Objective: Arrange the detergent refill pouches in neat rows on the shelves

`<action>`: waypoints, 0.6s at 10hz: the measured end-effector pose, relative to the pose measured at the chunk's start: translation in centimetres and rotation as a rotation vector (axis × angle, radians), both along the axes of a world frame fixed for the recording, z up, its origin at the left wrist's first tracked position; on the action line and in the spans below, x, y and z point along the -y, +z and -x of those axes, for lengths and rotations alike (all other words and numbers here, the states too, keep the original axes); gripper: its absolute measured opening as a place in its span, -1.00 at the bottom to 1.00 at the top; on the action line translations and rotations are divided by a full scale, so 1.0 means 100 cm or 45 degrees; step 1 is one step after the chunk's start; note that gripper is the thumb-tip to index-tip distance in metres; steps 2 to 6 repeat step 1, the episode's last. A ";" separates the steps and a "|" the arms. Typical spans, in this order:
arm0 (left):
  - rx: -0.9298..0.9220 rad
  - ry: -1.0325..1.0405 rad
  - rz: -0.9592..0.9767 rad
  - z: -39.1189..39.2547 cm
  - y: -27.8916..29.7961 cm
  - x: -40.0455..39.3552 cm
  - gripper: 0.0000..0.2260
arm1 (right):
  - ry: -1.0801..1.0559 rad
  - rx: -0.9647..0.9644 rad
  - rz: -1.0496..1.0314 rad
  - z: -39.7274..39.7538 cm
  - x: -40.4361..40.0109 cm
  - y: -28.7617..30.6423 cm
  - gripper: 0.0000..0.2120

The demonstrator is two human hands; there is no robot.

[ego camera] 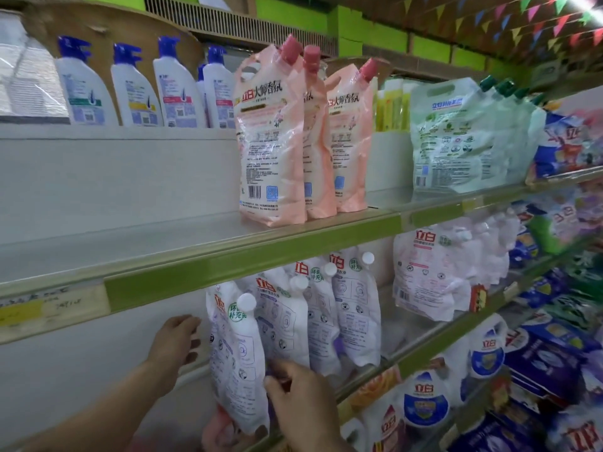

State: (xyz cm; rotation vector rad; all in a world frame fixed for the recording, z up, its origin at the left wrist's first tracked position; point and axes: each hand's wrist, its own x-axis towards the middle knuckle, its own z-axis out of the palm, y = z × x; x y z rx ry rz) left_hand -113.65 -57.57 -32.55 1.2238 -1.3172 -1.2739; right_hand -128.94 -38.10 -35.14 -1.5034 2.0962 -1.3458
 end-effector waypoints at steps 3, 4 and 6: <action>0.086 0.037 -0.005 -0.009 -0.008 -0.033 -0.84 | -0.011 -0.039 -0.028 -0.001 -0.017 0.009 -0.71; 0.086 0.037 -0.005 -0.009 -0.008 -0.033 -0.84 | -0.011 -0.039 -0.028 -0.001 -0.017 0.009 -0.71; 0.086 0.037 -0.005 -0.009 -0.008 -0.033 -0.84 | -0.011 -0.039 -0.028 -0.001 -0.017 0.009 -0.71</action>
